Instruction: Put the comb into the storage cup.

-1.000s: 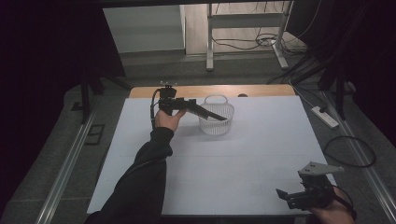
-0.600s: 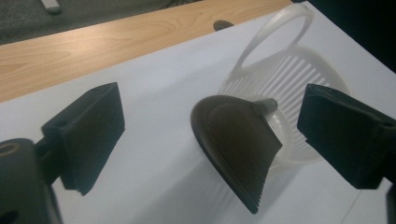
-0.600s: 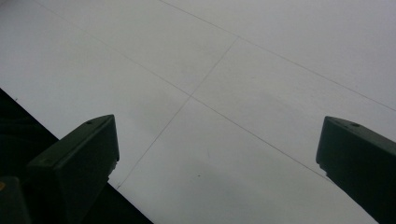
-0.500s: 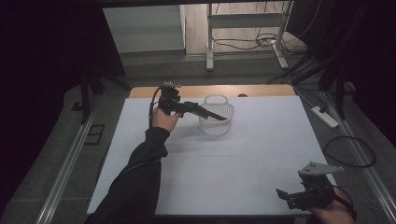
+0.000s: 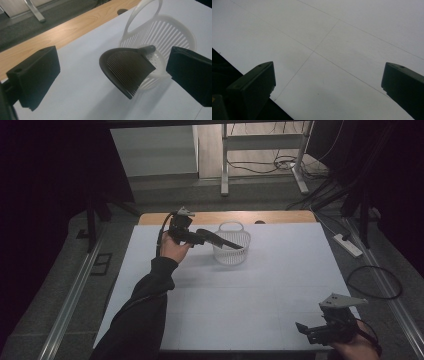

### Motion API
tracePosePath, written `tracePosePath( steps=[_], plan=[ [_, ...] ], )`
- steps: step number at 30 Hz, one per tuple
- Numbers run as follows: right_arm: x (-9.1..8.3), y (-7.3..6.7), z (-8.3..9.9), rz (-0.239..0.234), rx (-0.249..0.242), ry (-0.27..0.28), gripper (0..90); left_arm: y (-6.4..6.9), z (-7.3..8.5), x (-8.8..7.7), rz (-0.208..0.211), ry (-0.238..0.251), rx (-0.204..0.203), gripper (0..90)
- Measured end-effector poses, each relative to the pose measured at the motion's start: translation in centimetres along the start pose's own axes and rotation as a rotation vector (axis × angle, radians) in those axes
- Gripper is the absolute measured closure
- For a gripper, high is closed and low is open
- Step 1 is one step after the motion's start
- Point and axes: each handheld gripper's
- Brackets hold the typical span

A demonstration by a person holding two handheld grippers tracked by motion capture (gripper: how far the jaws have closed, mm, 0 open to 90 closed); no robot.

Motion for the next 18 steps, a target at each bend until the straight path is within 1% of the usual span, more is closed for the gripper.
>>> tracePosePath(
  steps=[5, 10, 14, 18],
  plan=[
    [0.0, 0.0, 0.0, 0.002, -0.001, 0.0, 0.0, 0.1, 0.5, -0.5, -0.007, 0.015, 0.019, 0.0],
    [0.0, 0.0, 0.0, 0.003, -0.001, 0.0, 0.0, 0.0, 0.9, -1.0, 0.0, 0.017, 0.025, 0.0],
    [0.0, 0.0, 0.0, 0.01, 0.002, 0.006, 0.0, 0.0, 1.3, -1.4, 0.004, 0.034, 0.013, 0.0],
    [-0.1, 0.0, 0.0, 0.011, 0.0, 0.008, 0.0, -0.1, 1.7, -1.7, 0.027, 0.049, -0.006, 0.0]
  ],
)
Point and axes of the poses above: each handheld gripper's, and its own axes: x roughly forward along the jaws, z roughly out of its underside, y roughly to its right, and after that the axes turned 5 degrees about x, right-handed
